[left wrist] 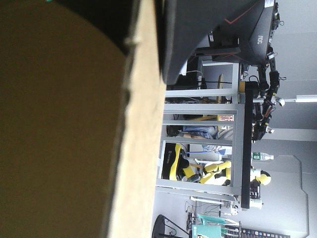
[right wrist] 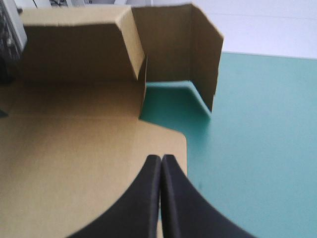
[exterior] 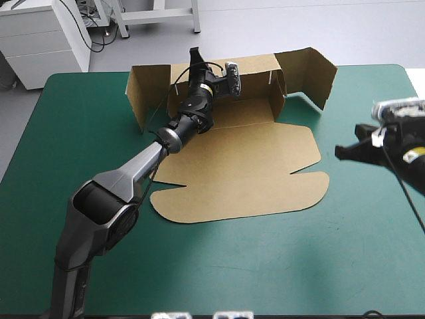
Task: Fold the box
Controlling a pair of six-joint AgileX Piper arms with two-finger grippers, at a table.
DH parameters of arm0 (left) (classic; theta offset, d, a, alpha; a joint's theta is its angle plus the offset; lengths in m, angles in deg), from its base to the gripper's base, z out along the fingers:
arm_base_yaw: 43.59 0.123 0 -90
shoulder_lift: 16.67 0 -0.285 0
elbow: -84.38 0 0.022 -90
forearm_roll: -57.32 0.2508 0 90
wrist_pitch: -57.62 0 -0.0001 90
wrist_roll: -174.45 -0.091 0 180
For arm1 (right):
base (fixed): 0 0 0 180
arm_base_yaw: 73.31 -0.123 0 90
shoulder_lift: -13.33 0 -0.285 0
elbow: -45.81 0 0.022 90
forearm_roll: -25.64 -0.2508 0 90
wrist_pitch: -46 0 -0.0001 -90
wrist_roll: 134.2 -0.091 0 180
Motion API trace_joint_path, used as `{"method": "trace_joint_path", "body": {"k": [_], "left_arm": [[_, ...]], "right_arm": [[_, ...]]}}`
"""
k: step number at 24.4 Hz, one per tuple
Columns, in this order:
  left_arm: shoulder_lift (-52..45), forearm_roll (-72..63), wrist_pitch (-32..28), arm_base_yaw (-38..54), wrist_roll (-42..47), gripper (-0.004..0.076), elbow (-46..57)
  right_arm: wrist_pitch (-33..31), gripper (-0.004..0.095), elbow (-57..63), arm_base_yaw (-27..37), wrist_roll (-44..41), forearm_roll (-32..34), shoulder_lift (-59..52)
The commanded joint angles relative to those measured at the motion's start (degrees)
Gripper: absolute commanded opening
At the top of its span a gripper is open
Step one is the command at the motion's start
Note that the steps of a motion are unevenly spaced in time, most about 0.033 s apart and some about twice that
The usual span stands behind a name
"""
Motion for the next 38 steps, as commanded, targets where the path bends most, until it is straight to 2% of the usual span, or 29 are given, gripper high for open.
{"method": "trace_joint_path", "body": {"k": [1,6,14,19,21,26,28,30,32,34,36,38], "left_arm": [[-3.66,0.22,1.29,-0.45,1.75,-0.0008,-1.91],[-3.66,0.05,4.3,-0.65,1.75,-0.0008,-1.91],[-3.66,0.44,2.27,-0.65,1.75,-0.0008,-1.91],[-3.66,0.44,1.4,-0.65,1.75,-0.0008,-1.91],[-3.66,0.44,1.4,-0.65,1.75,-0.0008,-1.91],[-3.66,0.44,0.8,-0.65,1.75,-0.0008,-1.91],[-3.66,0.44,0.92,-0.65,1.75,-0.0008,-1.91],[-3.66,0.44,1.03,-0.65,1.75,-0.0008,-1.91],[-3.66,0.44,1.1,-0.65,1.75,-0.0008,-1.91],[-3.66,0.44,1.41,-0.65,1.75,-0.0008,-1.91],[-3.66,0.44,1.63,-0.65,1.75,-0.0008,-1.91],[-3.66,0.44,2.02,-0.65,1.75,-0.0008,-1.91]], "right_arm": [[1.67,-0.0018,-12.31,-0.09,0.56,-3.39,8.98],[-0.65,-0.0018,-25.84,-0.09,0.56,-5.86,21.89],[-5.99,-0.0017,-45.46,-0.24,-2.47,-9.0,40.31],[-11.77,-0.0017,-58.02,-2.09,-5.41,-8.17,49.19],[-11.87,-0.0017,-62.72,-3.06,-7.48,-7.76,53.21],[-10.46,-0.0017,-65.44,-4.05,-7.94,-6.63,57.69],[-13.37,-0.0016,-65.44,-4.05,-7.94,-5.76,59.76],[-16.17,-0.0015,-65.23,-4.43,-8.22,-2.18,61.17],[-18.02,-0.0015,-65.21,-5.08,-12.08,4.67,61.3],[-22.6,-0.0015,-65.21,-5.21,-12.62,7.35,61.19],[-29.3,-0.0015,-65.21,-5.21,-11.56,7.35,61.19],[-33.41,-0.0015,-64.85,-5.21,-10.04,7.07,60.6]]}}
